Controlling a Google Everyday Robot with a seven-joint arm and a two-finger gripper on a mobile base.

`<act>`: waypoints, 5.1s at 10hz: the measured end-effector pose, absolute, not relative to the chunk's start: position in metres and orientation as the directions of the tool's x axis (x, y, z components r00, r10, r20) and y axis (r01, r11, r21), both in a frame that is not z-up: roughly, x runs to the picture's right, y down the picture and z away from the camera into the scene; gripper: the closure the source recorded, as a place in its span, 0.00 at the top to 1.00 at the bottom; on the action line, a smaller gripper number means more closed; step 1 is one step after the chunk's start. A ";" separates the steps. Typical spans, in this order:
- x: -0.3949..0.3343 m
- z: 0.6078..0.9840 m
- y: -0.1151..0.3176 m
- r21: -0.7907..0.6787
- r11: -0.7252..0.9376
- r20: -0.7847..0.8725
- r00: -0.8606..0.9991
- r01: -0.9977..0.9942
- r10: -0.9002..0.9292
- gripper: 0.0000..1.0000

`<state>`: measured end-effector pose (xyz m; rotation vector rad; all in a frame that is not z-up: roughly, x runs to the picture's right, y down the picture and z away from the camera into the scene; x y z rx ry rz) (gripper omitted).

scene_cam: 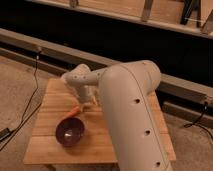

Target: Place the pepper on the white sponge

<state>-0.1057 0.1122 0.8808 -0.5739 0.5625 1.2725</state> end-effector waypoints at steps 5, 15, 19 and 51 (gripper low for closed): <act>-0.120 0.871 0.095 -0.114 0.140 -0.648 0.180 -0.984 0.740 0.65; -0.171 0.836 0.084 0.005 -0.040 -0.668 -0.033 -0.999 0.743 0.65; -0.221 0.857 0.085 0.130 -0.139 -0.660 -0.191 -0.982 0.726 0.65; -0.124 0.794 0.099 -0.217 0.316 -0.685 0.374 -0.924 0.625 0.65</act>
